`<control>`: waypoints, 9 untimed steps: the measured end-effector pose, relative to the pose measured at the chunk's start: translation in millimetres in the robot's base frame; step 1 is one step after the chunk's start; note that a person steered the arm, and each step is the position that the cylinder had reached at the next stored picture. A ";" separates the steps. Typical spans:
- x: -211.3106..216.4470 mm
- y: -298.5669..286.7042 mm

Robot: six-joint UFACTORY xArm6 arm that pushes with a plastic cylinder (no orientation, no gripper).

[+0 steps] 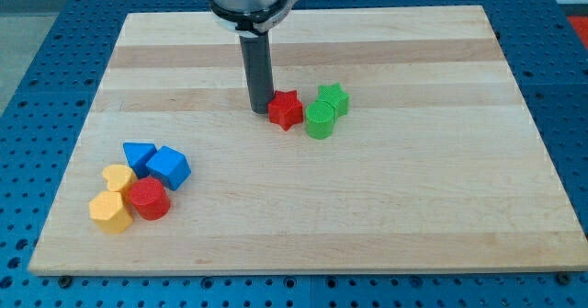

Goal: Push the red star closer to the left of the green star

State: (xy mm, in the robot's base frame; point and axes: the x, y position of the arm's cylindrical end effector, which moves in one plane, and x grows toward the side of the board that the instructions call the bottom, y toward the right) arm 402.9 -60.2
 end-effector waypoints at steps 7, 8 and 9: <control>35.3 -6.7; 35.3 4.6; 35.3 13.2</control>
State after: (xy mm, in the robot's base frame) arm 438.2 -46.9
